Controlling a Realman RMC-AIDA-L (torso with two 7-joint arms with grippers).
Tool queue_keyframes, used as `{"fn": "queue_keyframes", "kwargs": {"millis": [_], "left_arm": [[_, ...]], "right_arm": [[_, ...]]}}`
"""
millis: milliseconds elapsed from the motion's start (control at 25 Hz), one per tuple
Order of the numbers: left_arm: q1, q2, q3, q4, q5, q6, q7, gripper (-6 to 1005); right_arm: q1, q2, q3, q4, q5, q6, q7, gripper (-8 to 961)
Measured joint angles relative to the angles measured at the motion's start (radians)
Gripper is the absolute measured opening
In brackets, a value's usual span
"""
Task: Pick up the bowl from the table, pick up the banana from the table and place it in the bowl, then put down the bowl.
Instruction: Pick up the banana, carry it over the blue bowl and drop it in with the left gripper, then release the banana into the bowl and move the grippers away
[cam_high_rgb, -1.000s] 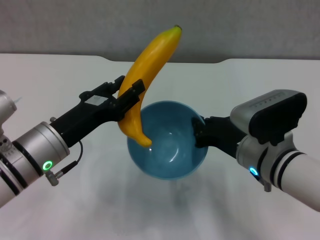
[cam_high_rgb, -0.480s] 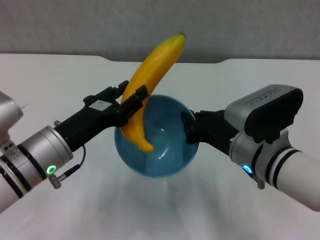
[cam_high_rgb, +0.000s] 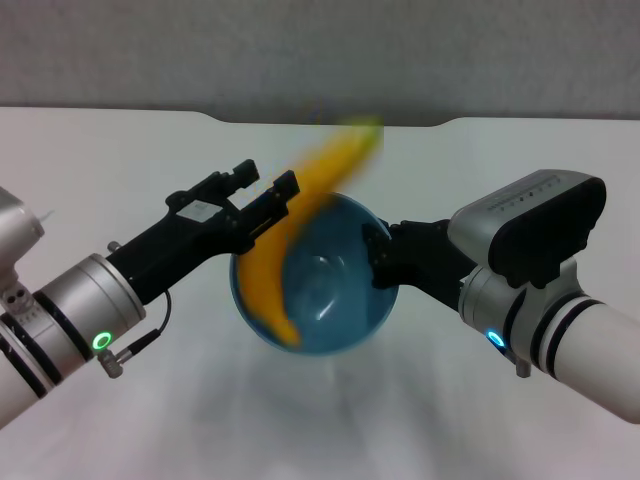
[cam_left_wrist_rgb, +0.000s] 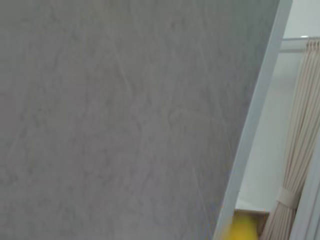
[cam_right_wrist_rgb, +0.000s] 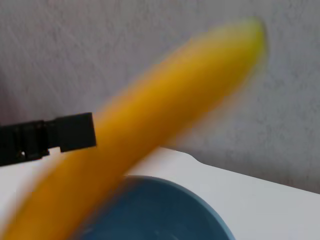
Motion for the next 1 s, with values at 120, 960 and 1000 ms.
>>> {"fn": "queue_keyframes", "kwargs": {"millis": [120, 960, 1000], "left_arm": [[0.000, 0.000, 0.000, 0.002, -0.004, -0.004, 0.004, 669], [0.053, 0.007, -0.144, 0.081, -0.076, 0.002, 0.033, 893], [0.057, 0.007, -0.150, 0.081, -0.075, 0.002, 0.033, 893]], "right_arm": [[0.000, 0.000, 0.001, 0.000, 0.000, 0.000, 0.000, 42], [0.143, -0.071, 0.036, 0.043, 0.286, -0.335, 0.001, 42], [0.158, -0.080, 0.037, 0.043, 0.342, -0.354, -0.027, 42]]}}
